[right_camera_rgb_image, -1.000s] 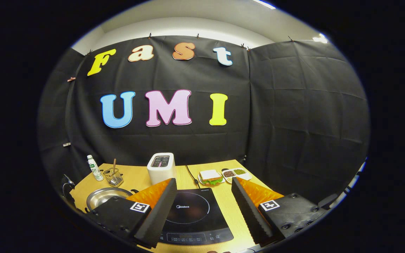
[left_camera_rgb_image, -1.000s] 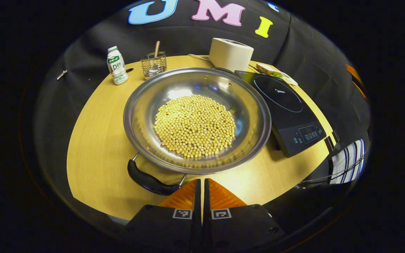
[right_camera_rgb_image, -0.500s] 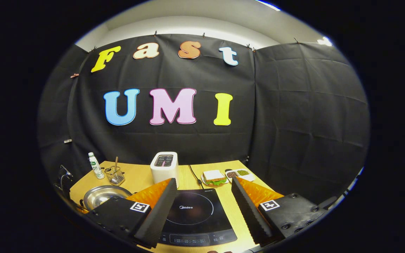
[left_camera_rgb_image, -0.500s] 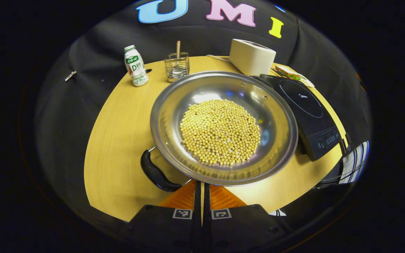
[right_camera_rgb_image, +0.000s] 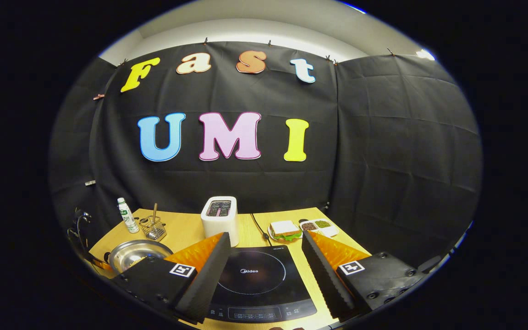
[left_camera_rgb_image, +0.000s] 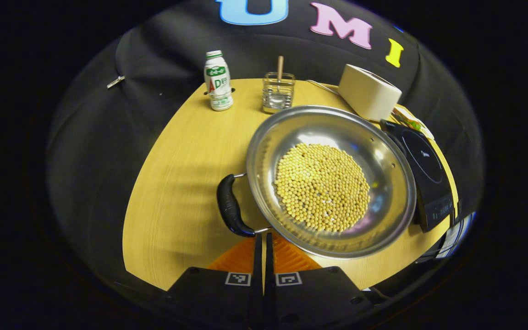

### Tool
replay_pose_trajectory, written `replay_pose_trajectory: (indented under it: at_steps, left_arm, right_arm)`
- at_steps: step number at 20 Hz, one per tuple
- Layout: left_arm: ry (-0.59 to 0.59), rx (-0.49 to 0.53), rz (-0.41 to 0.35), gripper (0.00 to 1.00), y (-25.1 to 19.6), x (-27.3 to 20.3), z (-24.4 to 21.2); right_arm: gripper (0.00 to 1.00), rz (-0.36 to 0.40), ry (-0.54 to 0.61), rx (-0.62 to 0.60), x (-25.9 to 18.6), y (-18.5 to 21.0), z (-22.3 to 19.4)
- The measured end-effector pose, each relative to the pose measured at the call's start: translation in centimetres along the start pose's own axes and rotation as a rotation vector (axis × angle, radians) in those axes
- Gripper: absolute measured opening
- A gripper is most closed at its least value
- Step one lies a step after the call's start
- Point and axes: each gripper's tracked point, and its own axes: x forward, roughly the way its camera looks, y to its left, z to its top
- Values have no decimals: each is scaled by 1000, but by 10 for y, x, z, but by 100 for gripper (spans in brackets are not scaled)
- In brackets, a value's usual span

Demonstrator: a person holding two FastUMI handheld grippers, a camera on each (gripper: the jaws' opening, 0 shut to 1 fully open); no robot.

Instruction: First push the handle of the pot to place it horizontally, then grasp the pot with both hands and set it on the induction cooktop.

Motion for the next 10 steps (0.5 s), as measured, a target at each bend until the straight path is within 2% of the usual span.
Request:
replay_pose_trajectory:
  at_steps: [4,10]
  left_arm:
    - [-27,-44,15,5,22,9,22]
    - [-48,-23,47,5,35,16,39]
  right_arm:
    - [98,-1,30,0,4,5,-6]
    - [98,11,72,5,9,17,-16]
